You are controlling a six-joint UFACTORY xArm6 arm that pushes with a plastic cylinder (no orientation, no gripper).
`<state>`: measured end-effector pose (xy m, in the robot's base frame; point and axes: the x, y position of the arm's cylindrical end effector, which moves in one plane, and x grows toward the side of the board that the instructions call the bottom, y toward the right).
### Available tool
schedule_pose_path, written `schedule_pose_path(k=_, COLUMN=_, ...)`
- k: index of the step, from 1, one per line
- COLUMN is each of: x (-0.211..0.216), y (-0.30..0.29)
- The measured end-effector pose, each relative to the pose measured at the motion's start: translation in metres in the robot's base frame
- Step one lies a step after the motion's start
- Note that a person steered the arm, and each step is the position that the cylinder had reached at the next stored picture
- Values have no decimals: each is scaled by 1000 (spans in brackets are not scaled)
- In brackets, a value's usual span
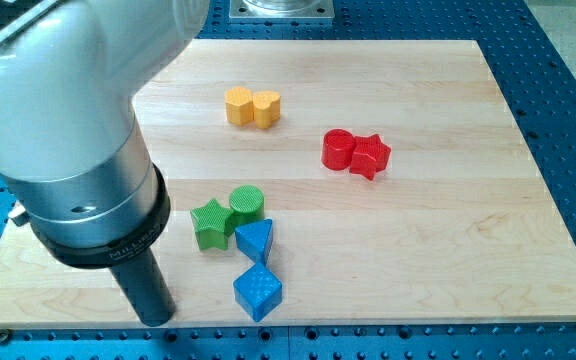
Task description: Move the blue blocks vertically to the red star
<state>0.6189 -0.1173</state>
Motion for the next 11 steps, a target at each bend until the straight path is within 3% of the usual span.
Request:
schedule_pose_path(k=3, x=-8, y=187)
schedule_pose_path(k=4, x=-54, y=201)
schedule_pose_path(k=5, x=-17, y=114)
schedule_pose_path(k=6, x=-38, y=45)
schedule_pose_path(k=7, x=-67, y=46)
schedule_pose_path(k=8, x=-70, y=123)
schedule_pose_path(k=9, x=-84, y=162)
schedule_pose_path(k=10, x=-67, y=105)
schedule_pose_path(k=11, x=-31, y=115)
